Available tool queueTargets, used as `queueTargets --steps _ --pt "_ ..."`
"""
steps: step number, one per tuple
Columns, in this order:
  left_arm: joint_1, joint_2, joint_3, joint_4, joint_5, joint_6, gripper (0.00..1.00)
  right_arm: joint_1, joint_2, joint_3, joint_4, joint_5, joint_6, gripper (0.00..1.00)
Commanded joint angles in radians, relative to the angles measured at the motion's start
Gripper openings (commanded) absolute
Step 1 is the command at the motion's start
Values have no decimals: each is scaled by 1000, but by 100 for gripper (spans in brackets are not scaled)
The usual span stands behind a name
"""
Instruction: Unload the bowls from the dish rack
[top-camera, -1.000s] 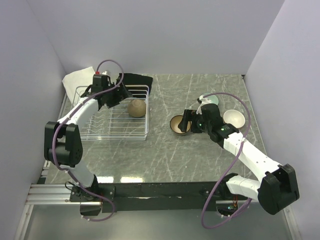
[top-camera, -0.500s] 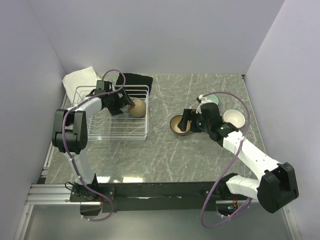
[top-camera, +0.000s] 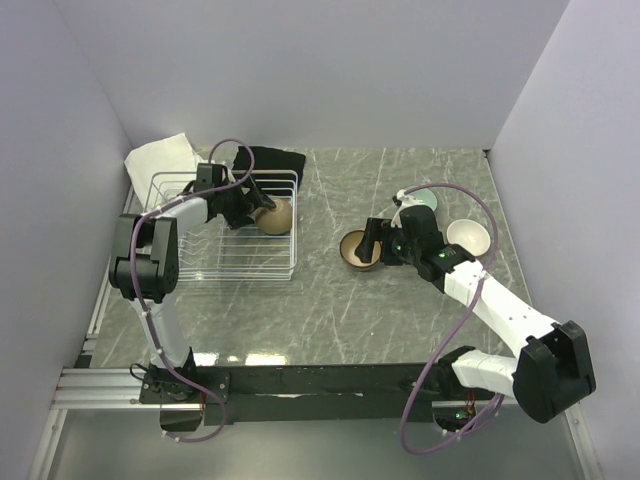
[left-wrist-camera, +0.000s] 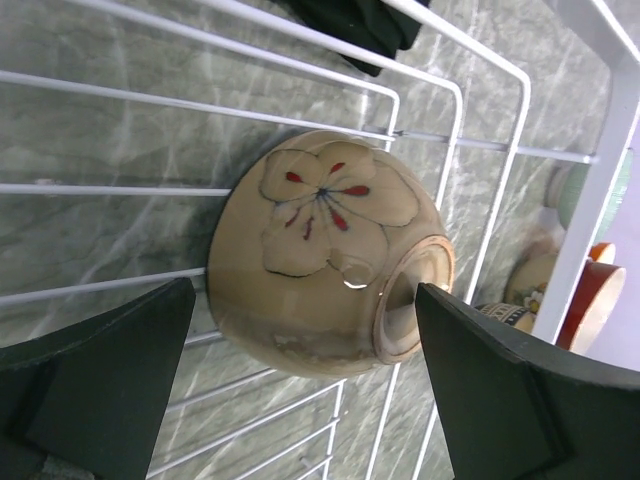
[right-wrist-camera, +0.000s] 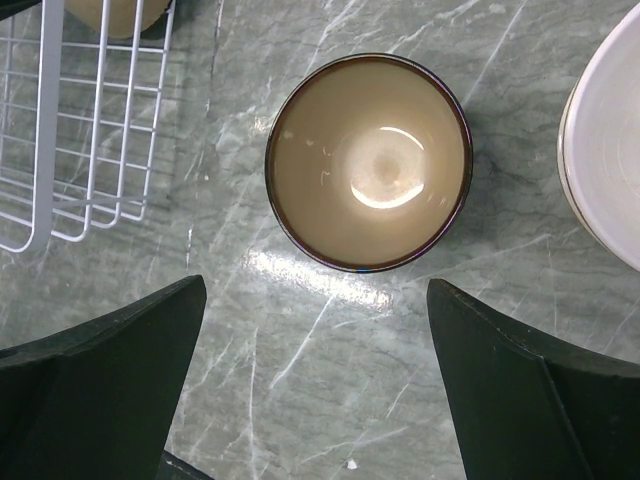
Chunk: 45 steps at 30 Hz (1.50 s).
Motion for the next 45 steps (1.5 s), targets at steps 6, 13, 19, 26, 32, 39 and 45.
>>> queueTargets --steps 6,13,19,26,32,39,45 --pt "5 26 -40 26 -6 -86 99 -2 3 47 19 0 -7 99" --pt "7 3 -54 46 18 -118 99 -3 7 50 21 -1 -10 99" --pt "5 -52 -28 16 18 -123 78 -3 4 48 21 0 -12 99" --pt "7 -120 1 -23 3 -114 65 -3 -4 47 19 -3 -10 99" --pt "7 -161 1 -26 6 -107 53 -3 -13 45 16 -7 -6 99" --pt "5 -187 21 -73 -25 -54 40 -3 -24 45 12 -10 -3 99" --pt "-6 -231 92 -191 -133 96 36 -3 -40 48 6 -18 0 99"
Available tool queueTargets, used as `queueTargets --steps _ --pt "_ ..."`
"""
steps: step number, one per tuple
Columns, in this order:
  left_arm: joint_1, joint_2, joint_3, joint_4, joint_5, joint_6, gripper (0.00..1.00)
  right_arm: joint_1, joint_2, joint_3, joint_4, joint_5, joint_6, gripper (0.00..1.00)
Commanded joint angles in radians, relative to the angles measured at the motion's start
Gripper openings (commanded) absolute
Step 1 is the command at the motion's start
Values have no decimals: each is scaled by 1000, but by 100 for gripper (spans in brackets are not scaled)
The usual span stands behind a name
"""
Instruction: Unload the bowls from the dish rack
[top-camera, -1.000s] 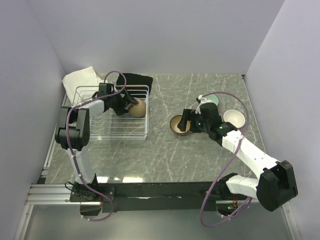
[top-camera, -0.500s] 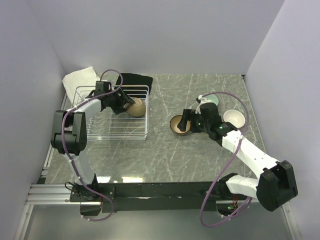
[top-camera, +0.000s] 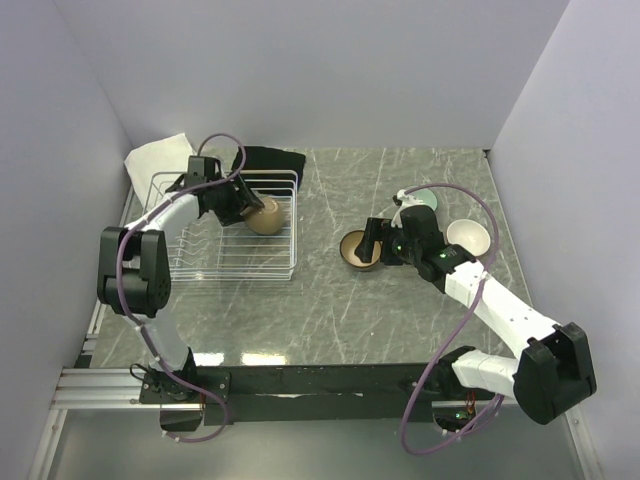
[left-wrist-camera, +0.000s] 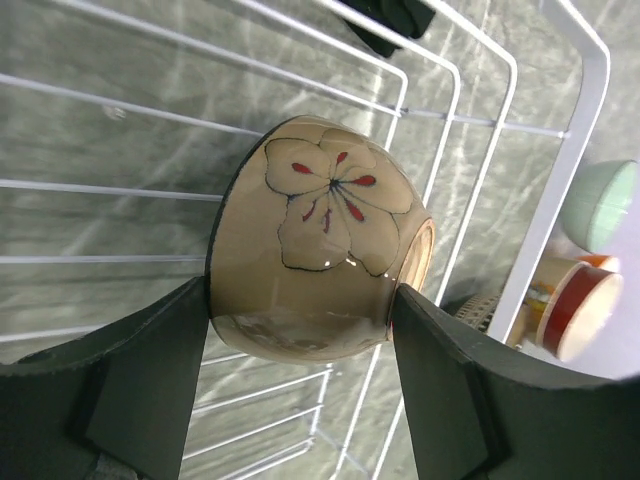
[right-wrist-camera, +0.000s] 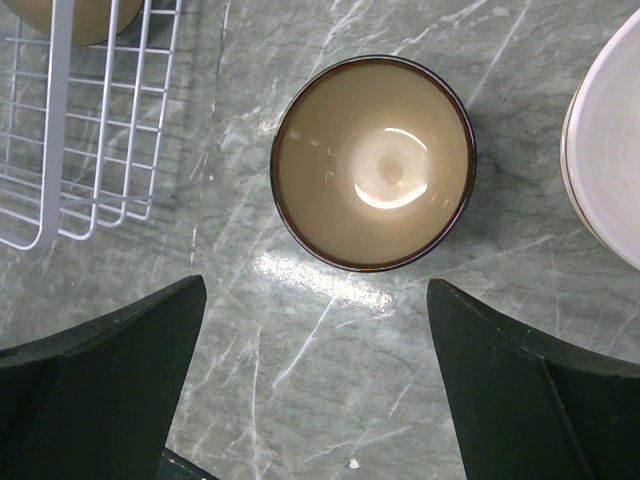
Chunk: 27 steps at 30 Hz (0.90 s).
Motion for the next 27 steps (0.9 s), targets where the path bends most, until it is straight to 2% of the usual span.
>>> queueTargets --steps 1,6,14,23,27 --pt "-19 -111 101 -43 -77 174 36 -2 -35 51 5 -18 1 99" --pt "-102 -166 141 -109 -254 373 37 -2 -38 74 -4 -27 4 99" --pt "-295 -271 54 -41 -549 765 37 -5 -55 109 -12 -40 -4 100" --pt "-449 -418 -117 201 -644 1015 37 -12 -73 204 -108 86 4 100" --pt "-571 -466 -188 285 -728 1143 38 -55 -34 278 -204 85 17 100"
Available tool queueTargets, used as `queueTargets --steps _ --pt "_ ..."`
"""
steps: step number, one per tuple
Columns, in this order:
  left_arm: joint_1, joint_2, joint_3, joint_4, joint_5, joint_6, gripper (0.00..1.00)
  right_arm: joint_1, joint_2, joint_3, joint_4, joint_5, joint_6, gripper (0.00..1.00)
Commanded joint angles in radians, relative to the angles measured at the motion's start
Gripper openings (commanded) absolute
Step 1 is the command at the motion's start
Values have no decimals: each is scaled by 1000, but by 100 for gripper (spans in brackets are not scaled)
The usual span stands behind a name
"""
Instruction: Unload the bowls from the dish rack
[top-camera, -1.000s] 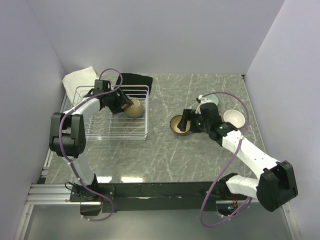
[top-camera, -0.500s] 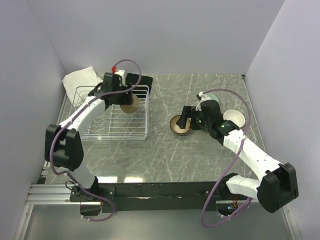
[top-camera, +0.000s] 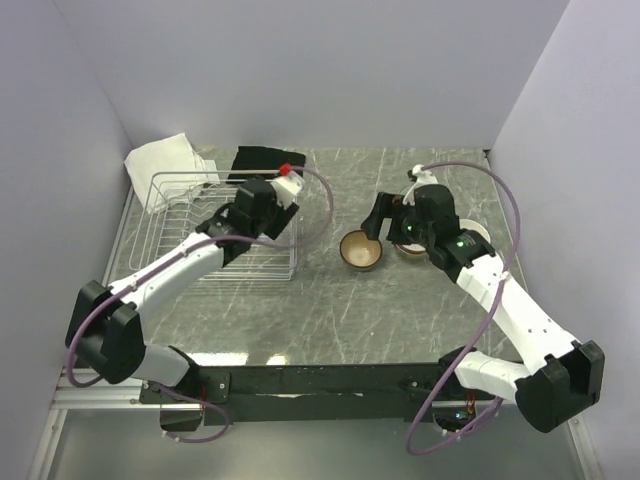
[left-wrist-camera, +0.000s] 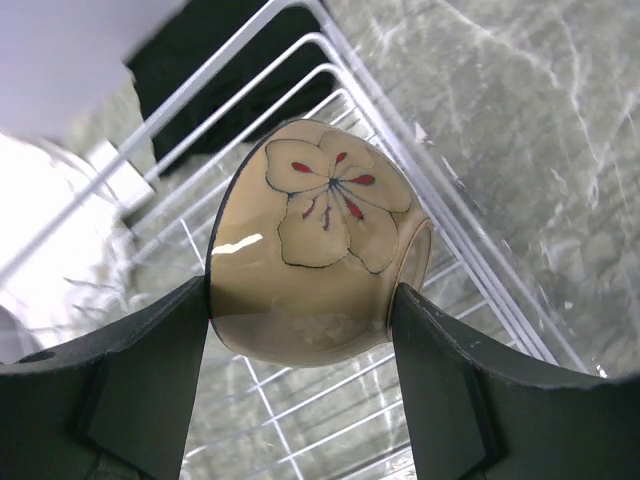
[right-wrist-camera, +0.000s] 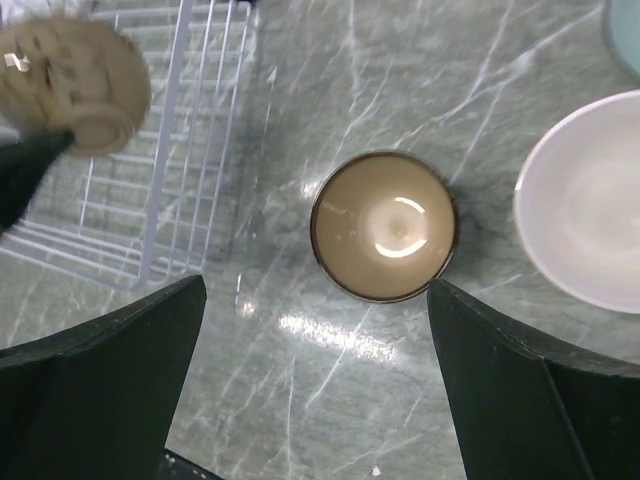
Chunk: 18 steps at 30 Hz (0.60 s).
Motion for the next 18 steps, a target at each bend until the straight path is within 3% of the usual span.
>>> queueTargets --steps 1,7,18 --pt "-121 -90 -52 245 -118 192 38 -54 19 119 -112 22 15 100" --pt "-298 -99 -144 408 -283 346 37 -158 98 255 -245 -121 18 100" --pt "-577 -38 -318 811 -489 659 37 -163 220 406 -364 -248 13 100"
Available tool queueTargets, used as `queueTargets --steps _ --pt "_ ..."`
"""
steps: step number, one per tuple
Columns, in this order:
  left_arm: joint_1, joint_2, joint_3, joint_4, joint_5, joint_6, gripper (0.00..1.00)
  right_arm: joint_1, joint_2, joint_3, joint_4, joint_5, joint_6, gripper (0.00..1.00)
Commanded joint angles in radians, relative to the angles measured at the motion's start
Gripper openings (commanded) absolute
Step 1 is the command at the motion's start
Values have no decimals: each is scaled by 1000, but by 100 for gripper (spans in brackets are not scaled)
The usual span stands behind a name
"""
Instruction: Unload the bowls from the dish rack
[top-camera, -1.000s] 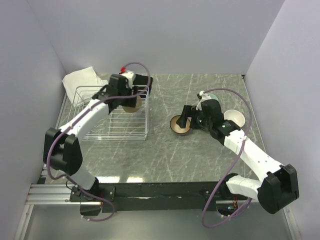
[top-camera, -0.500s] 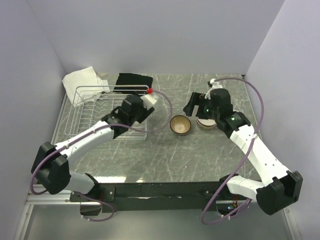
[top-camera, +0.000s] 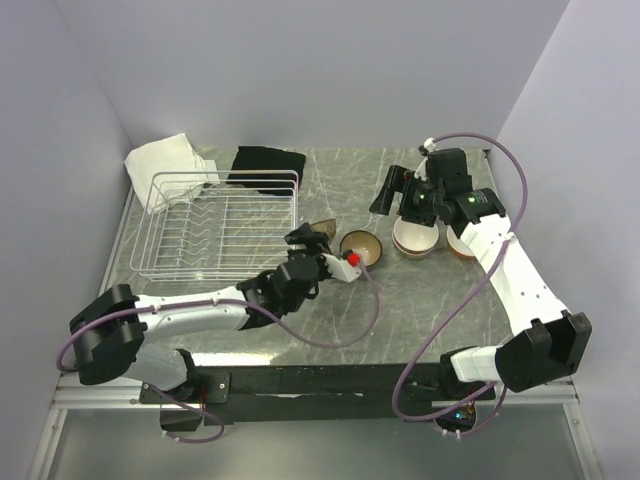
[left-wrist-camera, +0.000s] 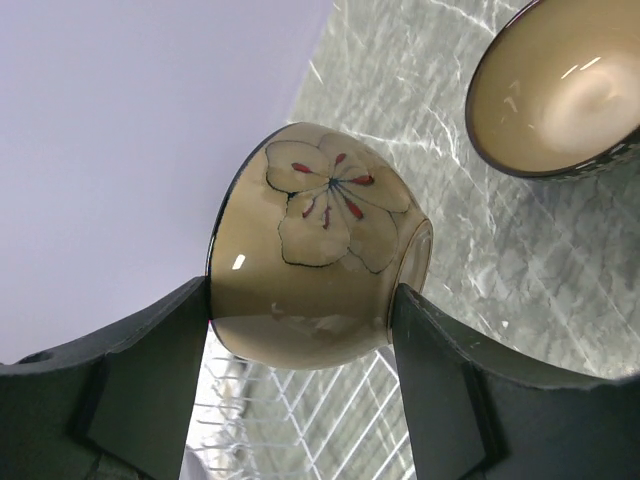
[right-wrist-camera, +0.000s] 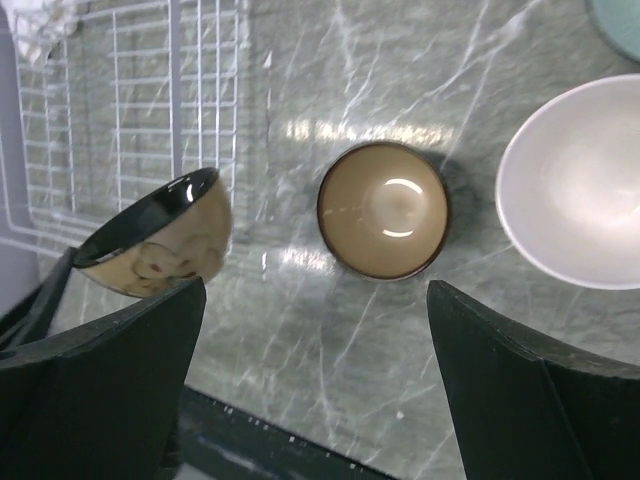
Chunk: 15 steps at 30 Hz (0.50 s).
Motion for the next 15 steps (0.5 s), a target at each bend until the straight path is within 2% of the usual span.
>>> queueTargets --steps 1,8,15 --pt "-78 16 -58 380 -138 193 37 2 26 61 -63 -98 3 100" --pt "-192 114 -165 687 -225 370 39 66 134 142 -183 -128 -11 100" --pt "-241 151 -202 758 -242 424 39 112 232 219 -284 -171 -15 100"
